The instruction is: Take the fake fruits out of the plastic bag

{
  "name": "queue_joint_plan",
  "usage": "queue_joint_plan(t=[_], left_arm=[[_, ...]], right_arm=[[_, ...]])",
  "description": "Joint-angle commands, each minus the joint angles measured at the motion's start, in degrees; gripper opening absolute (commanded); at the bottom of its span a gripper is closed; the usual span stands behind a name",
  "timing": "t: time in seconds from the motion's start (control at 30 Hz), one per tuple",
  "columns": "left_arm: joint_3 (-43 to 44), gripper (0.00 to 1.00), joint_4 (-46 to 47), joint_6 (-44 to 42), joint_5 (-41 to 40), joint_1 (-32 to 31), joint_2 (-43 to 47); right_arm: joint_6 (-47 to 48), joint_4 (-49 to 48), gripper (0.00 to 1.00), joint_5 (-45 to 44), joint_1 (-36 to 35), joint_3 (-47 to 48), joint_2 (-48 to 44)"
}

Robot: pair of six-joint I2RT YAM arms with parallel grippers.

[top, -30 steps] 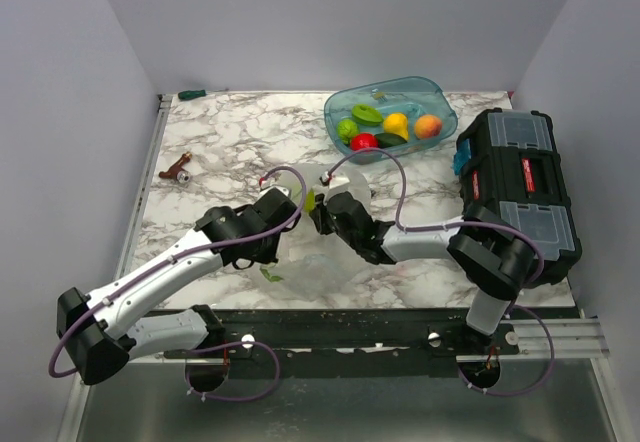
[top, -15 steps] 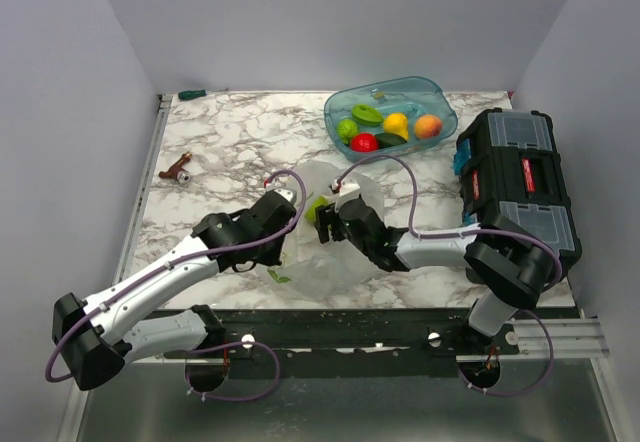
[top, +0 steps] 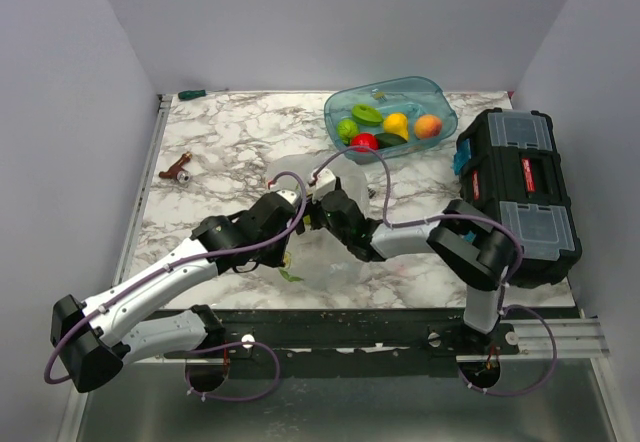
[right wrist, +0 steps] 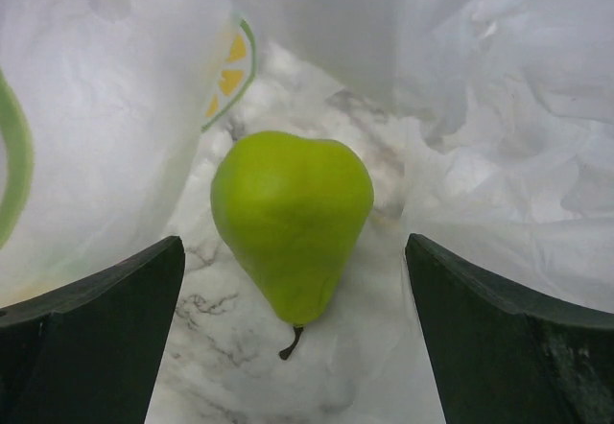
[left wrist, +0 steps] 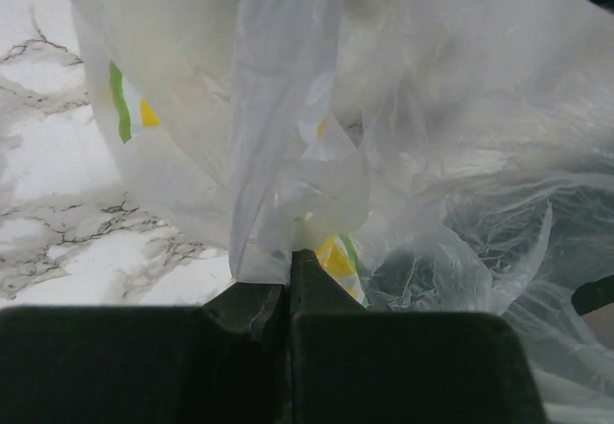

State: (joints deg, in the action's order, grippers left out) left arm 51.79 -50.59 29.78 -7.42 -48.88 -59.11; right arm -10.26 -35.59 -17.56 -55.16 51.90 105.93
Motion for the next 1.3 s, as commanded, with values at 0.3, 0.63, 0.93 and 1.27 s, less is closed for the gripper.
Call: queue_joint_plan(t=[0.3, 0.63, 0.93, 1.27], left_arm=[[-2.1, 0.0, 1.5, -0.8, 1.3, -0.2, 1.0], [-2.0, 0.0, 1.3, 0.0, -3.1, -0.2, 2.7], [-4.4, 0.0, 6.0, -2.3, -5.5, -0.2, 2.7], [-2.7, 0.0, 7.1, -10.4, -12.0, -0.2, 2.9]], right_arm=[[1.0, -6.1, 0.99, -2.7, -0.3, 9.4, 14.1], [-8.8, 14.8, 1.0, 3.5, -0.3, 4.2, -4.7], [-13.4, 10.6, 0.87, 16.7, -0.3, -2.2, -11.1], [-18.1, 12.7, 0.96, 18.5, -0.3, -6.3, -16.9]])
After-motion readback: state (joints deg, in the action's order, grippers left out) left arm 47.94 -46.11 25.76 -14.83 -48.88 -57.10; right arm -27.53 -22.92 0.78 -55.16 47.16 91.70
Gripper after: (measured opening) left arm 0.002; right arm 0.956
